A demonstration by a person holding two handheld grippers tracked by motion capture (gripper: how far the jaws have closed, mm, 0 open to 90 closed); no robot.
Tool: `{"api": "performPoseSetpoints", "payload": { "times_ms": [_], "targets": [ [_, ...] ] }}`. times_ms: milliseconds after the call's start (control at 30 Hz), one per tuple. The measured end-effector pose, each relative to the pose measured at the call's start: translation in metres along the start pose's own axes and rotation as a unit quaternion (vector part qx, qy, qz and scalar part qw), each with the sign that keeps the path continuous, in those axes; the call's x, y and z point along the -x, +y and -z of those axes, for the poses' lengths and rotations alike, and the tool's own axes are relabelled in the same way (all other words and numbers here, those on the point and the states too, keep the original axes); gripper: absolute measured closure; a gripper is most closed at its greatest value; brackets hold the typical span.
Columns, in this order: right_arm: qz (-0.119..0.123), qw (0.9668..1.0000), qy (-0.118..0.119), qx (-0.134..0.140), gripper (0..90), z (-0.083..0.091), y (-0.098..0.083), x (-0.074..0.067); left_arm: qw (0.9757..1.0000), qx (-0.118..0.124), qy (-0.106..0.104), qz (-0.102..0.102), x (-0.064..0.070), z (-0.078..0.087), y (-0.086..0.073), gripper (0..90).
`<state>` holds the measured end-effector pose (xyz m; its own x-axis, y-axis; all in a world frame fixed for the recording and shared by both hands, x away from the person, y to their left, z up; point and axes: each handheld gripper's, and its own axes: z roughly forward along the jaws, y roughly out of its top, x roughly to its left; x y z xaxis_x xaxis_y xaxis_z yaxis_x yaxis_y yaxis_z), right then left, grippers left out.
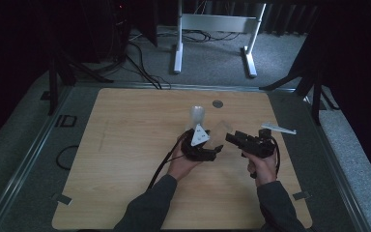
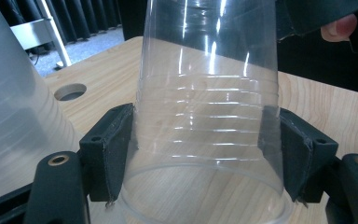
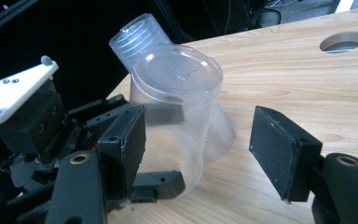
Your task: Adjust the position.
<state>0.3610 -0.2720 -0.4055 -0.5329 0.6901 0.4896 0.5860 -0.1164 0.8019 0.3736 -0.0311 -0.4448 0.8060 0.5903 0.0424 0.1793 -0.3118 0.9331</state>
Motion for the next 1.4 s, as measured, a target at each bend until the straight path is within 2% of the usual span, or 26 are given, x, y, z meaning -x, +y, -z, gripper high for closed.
{"api": "performPoseSetpoints", "payload": {
  "times_ms": [300,700,967,1100,1400],
  "targets": [
    [0.007,0.9999,-0.004,-0.007,35.8,0.006,-0.002,0.003,0.9999,-0.004,0.0,-0.01,-0.001,0.003,0.001,28.0],
    [0.029,0.9989,-0.023,-0.028,36.2,0.013,-0.004,0.012,0.9997,-0.007,-0.009,-0.022,-0.001,0.009,0.004,28.1],
    [0.062,0.9956,-0.046,-0.053,36.3,0.014,-0.005,0.012,0.9992,-0.014,-0.022,-0.03,-0.002,0.012,0.006,28.1],
    [0.062,0.9953,-0.049,-0.056,36.6,0.015,-0.004,0.013,0.9989,-0.017,-0.028,-0.033,-0.002,0.013,0.006,28.1],
    [0.081,0.9924,-0.06,-0.071,36.8,0.016,-0.003,0.012,0.998,-0.027,-0.044,-0.038,-0.004,0.015,0.007,28.2]
  ]
}}
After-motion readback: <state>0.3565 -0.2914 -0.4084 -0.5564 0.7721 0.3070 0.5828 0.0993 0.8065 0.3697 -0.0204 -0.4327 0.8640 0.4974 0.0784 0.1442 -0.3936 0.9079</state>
